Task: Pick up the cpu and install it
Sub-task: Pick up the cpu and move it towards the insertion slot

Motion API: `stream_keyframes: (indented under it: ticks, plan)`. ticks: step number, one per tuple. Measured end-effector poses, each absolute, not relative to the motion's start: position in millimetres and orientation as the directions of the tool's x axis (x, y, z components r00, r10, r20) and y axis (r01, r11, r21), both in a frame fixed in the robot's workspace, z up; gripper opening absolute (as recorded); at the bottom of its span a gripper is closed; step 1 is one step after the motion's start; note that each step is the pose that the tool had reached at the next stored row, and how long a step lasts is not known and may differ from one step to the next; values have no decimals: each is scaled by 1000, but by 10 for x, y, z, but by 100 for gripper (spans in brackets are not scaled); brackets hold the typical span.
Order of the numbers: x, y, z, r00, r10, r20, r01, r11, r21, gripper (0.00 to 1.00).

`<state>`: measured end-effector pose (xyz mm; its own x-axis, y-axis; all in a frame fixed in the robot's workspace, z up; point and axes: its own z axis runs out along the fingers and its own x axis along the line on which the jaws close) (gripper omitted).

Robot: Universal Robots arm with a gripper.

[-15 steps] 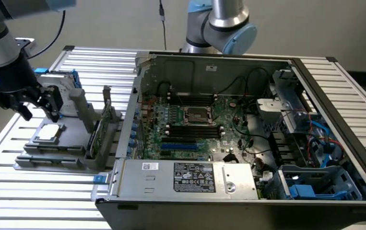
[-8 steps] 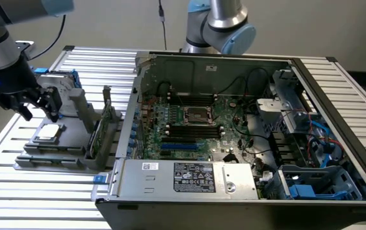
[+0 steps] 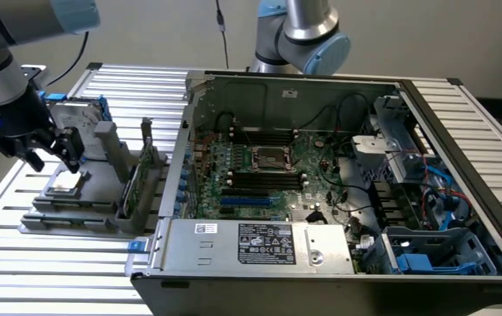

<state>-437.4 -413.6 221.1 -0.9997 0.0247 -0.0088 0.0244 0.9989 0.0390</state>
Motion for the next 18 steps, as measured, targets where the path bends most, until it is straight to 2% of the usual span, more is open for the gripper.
stream_keyframes:
  ticks: [11,18]
  plan:
    - [-4315,-4203,2046,-1000,14,-9,14,999,40,71]
    - [-4314,-4202,2005,-1000,14,-9,14,998,66,71]
